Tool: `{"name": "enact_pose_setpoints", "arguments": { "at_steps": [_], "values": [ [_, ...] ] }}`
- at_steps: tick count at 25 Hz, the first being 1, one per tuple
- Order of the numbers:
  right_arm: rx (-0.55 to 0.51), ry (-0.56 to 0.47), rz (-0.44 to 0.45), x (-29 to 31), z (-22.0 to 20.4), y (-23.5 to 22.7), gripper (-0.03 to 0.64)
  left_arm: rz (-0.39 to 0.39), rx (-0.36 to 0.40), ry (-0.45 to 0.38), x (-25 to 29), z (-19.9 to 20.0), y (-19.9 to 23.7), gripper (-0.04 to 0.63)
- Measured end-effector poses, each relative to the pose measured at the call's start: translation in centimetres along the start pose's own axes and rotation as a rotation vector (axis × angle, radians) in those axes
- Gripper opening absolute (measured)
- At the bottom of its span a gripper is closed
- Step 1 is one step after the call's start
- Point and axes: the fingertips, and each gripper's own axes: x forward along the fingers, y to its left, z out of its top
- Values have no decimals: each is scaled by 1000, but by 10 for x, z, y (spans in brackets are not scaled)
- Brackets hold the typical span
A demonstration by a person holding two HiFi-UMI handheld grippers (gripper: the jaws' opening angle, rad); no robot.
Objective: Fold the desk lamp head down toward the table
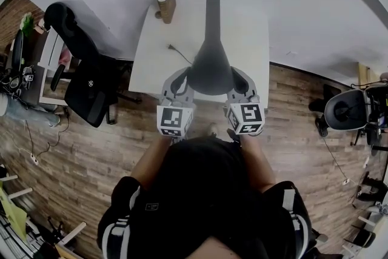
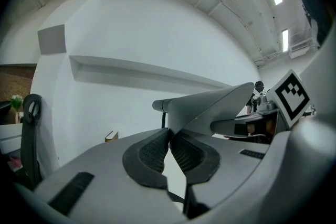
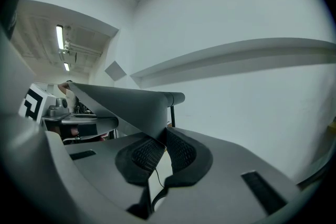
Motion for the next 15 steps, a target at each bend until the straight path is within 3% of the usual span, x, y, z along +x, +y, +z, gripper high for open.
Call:
{"name": "enact_pose_setpoints", "arguments": {
  "at_steps": [4, 7, 10, 15],
  "values": [
    [-18, 6, 4, -4, 1, -1, 26, -3, 8, 0, -1, 1, -3, 34],
    [-92, 33, 4, -10, 3, 1, 93, -6, 14, -1, -2, 2, -3, 34],
    [-200, 76, 43, -19, 6, 6, 149, -7, 15, -2, -1, 2, -2, 34],
    [-448, 95, 105, -35, 22, 17, 166, -10, 18, -8, 2, 3, 0, 34]
  ]
}}
